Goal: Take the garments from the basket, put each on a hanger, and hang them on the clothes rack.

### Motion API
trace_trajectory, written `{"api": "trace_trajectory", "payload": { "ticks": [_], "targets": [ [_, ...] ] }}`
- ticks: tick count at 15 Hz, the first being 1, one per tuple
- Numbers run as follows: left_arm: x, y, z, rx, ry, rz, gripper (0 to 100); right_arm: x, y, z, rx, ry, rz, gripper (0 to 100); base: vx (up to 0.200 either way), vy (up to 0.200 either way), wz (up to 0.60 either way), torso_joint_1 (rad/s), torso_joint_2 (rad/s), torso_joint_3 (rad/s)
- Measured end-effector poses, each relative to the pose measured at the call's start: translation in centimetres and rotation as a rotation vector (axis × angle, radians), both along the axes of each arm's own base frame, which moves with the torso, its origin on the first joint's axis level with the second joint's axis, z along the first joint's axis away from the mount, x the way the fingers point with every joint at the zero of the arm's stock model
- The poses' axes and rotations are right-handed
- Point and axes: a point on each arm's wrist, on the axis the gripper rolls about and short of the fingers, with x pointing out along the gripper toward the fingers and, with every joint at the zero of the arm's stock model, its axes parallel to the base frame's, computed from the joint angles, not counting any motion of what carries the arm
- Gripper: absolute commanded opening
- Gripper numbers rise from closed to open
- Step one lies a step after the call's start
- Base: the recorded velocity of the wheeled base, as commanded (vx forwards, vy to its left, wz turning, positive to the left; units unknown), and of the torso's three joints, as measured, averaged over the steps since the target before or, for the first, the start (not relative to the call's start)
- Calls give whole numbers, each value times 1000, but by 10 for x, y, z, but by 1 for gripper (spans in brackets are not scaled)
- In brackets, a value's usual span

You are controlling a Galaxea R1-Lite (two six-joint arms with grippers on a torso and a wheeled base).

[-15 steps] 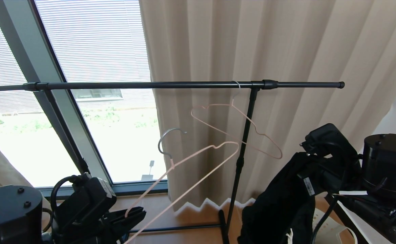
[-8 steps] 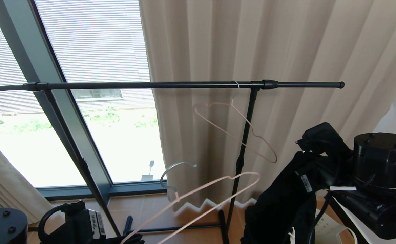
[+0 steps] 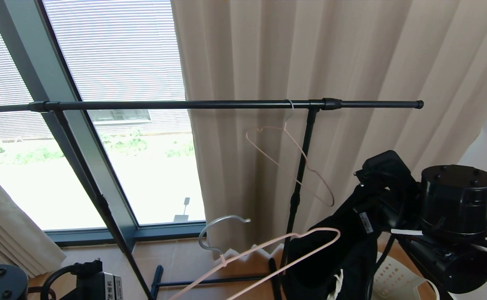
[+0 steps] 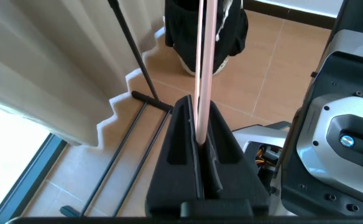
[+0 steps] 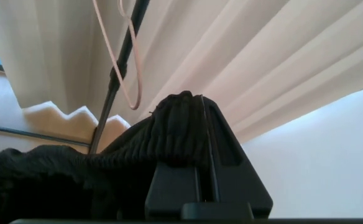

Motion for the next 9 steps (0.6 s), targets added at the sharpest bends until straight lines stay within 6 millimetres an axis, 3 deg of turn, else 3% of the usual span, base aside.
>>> {"api": "trace_trajectory", "payload": {
  "ticks": [4, 9],
  "targets": [
    [2, -2, -1, 7, 11, -3, 0, -5, 14, -4, -14, 4, 35, 0, 0, 0, 0, 0, 0, 0],
    [6, -6, -2, 13, 27, 1, 0, -8, 18, -5, -18, 4, 48, 0, 0, 0, 0, 0, 0, 0]
  ]
}}
